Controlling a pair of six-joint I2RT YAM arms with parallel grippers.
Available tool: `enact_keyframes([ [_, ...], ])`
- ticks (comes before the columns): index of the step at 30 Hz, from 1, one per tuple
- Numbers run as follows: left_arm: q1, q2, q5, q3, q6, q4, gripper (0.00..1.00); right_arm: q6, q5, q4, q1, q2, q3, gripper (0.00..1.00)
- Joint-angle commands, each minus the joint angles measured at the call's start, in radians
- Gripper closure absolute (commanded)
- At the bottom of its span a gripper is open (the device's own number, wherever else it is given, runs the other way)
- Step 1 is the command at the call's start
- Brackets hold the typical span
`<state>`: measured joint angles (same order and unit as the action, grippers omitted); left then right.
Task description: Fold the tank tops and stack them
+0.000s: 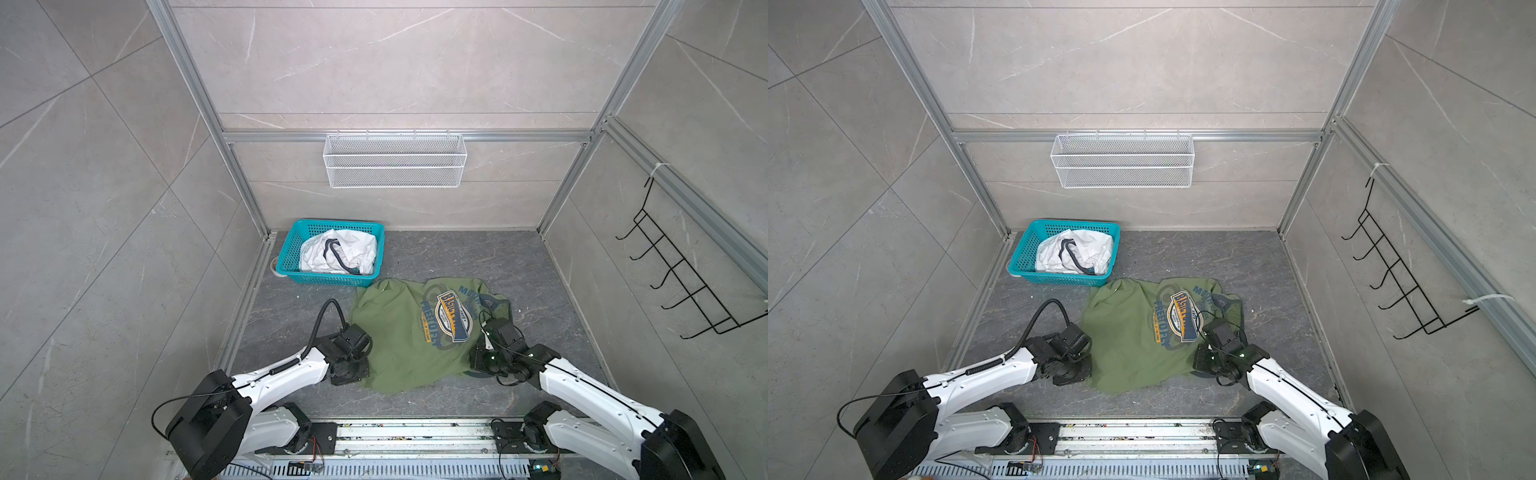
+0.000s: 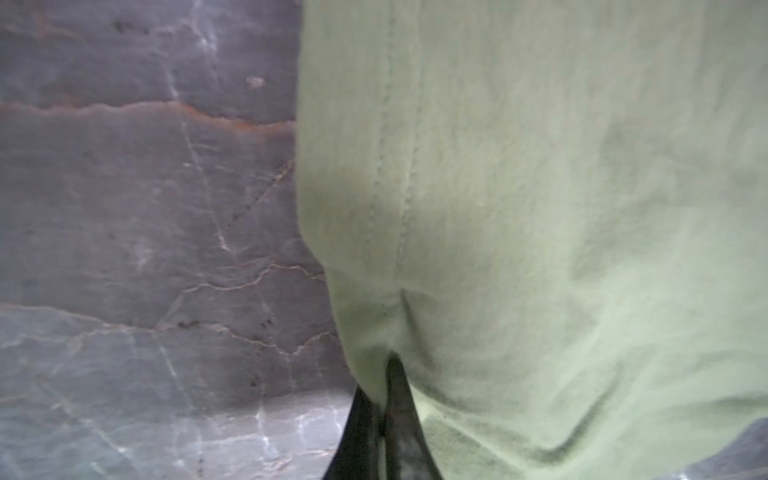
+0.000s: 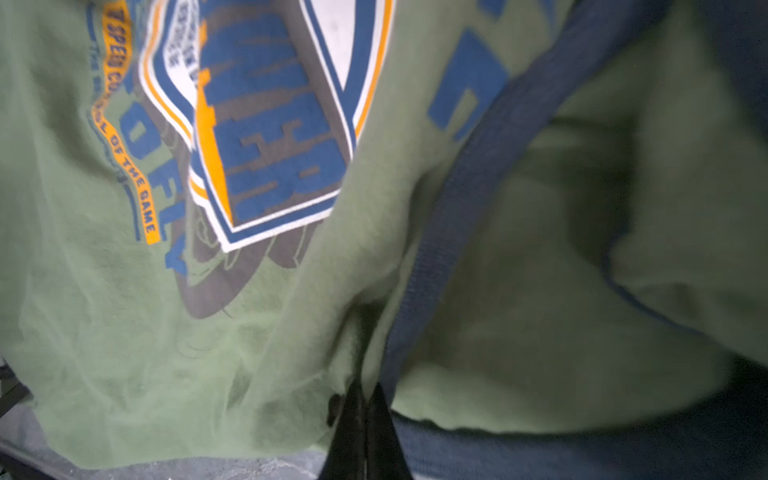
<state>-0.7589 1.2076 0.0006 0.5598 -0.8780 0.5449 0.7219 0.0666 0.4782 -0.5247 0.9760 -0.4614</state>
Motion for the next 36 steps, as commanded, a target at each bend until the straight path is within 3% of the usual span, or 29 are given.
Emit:
enact_keyframes([
  [1,-0.004,-0.058,-0.044,0.073,0.030,0.054,1.00,-0.009,-0.116,0.138,-0.020,-0.069,-0.078,1.00],
  [8,-0.003,-0.274,-0.246,0.290,0.135,0.250,1.00,-0.067,-0.260,0.447,-0.035,-0.213,-0.332,1.00],
  [12,0.007,-0.316,-0.326,0.409,0.203,0.266,1.00,-0.118,-0.250,0.492,-0.035,-0.187,-0.436,1.00],
  [16,0.071,-0.124,-0.324,0.530,0.266,0.255,1.00,-0.209,-0.267,0.438,-0.031,-0.036,-0.512,1.00],
  [18,0.140,-0.005,-0.237,0.570,0.275,0.221,1.00,-0.249,-0.268,0.398,-0.021,0.061,-0.547,1.00],
  [24,0.274,0.390,-0.146,0.774,0.322,0.191,0.98,-0.334,-0.168,0.240,0.113,0.411,-0.644,0.99],
  [25,0.298,0.450,-0.111,0.817,0.326,0.192,0.89,-0.338,-0.150,0.214,0.144,0.464,-0.657,0.93],
  [27,0.321,0.536,-0.079,0.887,0.335,0.202,0.62,-0.344,-0.152,0.191,0.176,0.527,-0.679,0.67],
  [29,0.325,0.559,-0.099,0.923,0.342,0.206,0.51,-0.350,-0.166,0.191,0.198,0.545,-0.691,0.53],
  [32,0.326,0.496,-0.111,0.890,0.347,0.174,0.36,-0.353,-0.149,0.164,0.224,0.473,-0.643,0.45],
  [36,0.326,0.370,-0.112,0.757,0.358,0.121,0.27,-0.331,0.010,0.061,0.299,0.313,-0.477,0.45],
])
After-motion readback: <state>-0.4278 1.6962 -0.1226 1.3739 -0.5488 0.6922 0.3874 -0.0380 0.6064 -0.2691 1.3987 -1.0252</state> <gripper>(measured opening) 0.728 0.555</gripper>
